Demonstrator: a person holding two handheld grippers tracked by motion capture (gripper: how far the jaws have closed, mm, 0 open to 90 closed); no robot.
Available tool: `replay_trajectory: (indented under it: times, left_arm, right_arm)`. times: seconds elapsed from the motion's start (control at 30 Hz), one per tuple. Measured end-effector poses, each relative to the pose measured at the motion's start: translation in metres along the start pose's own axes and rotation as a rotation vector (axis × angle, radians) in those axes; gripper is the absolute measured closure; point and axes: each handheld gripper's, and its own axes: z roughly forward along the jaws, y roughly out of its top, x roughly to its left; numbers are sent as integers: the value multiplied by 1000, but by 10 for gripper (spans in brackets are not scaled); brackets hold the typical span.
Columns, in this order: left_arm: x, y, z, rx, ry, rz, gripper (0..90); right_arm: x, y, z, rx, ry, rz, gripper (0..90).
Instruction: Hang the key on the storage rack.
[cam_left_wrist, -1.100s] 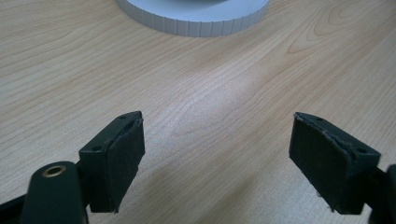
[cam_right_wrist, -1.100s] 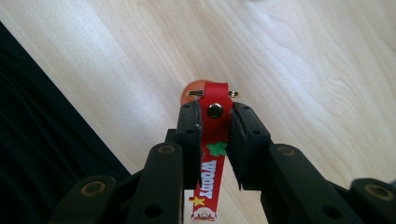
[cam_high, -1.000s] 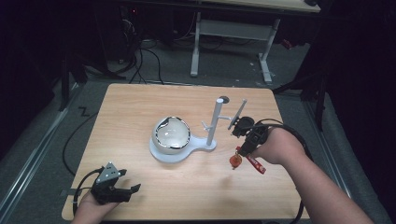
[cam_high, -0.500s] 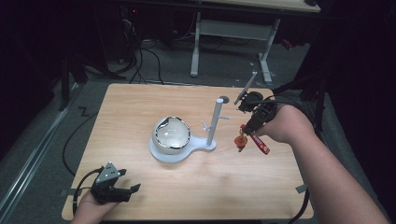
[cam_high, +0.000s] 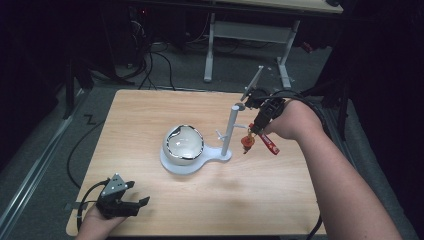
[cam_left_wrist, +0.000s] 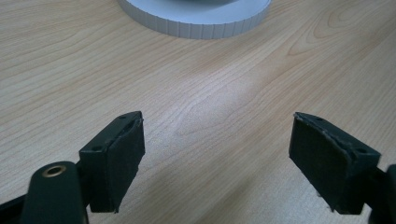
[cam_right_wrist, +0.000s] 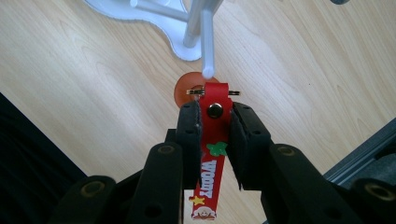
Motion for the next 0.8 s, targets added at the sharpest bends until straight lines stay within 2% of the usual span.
replay_trajectory:
  times: [0.27,0.33,0.37,0.43,0.73,0.8]
  left_arm:
    - [0,0,-1,1,0,1,191]
    - [0,0,0,2,0,1,191]
    - [1,-1,0,2,0,1,191]
    - [1,-1,0,3,0,-2,191]
    - [-1,0,0,5,1,6,191]
    - [-1,0,0,6,1,7,191]
  right_arm:
    - [-9,12,5,7,11,21,746]
    - [-12,12,6,-18,10,16,731]
    - [-13,12,5,-35,-9,16,703]
    - [-14,11,4,-41,-16,40,665]
    - [-14,1,2,-42,-35,35,667]
    - [-15,-2,3,-48,-25,53,671]
